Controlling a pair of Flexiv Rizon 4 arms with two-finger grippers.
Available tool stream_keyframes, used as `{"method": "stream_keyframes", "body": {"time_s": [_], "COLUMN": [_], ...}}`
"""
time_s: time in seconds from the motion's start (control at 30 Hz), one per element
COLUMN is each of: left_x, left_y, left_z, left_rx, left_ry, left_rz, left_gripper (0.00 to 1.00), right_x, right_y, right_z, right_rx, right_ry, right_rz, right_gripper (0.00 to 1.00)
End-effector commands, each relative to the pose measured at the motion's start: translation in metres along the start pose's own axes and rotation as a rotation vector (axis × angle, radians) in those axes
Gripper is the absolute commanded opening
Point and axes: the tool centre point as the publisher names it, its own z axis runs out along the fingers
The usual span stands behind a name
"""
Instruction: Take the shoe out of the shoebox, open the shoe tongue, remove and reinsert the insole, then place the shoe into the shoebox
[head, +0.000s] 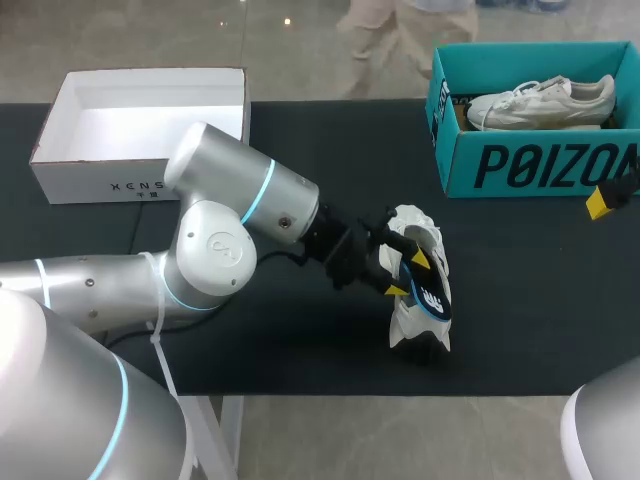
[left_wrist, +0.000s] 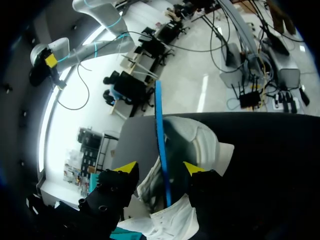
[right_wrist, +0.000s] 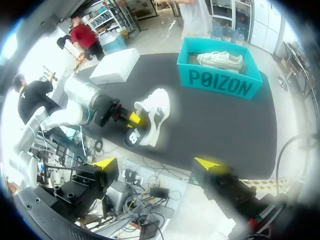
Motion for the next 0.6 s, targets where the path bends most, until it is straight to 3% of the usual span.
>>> {"method": "stream_keyframes", "body": {"time_s": [0.03,0.17,0.3,0.6], "left_x": [-0.001,0.001,0.001,0.009], "left_y": [0.003,0.004,0.005,0.009], "left_z": [0.006,0.009,0.011,0.009], "left_rx": [0.006,0.007,0.014,0.009], "left_ry": [0.012,0.017,0.025,0.044], "left_rz": [-0.008,-0.023,-0.027,-0.028], "left_gripper": [0.44,0.28,0.0,0.0], "right_x": [0.0,0.0,0.0,0.0], "right_y": [0.004,0.004,0.004,0.004], "right_z": [0.0,0.0,0.0,0.0], "right_rx": [0.008,0.008,0.008,0.008], "right_ry": [-0.001,-0.001,-0.001,-0.001], "right_rz": [0.001,0.001,0.001,0.001], "right_gripper": [1.0,1.0,1.0,1.0]}}
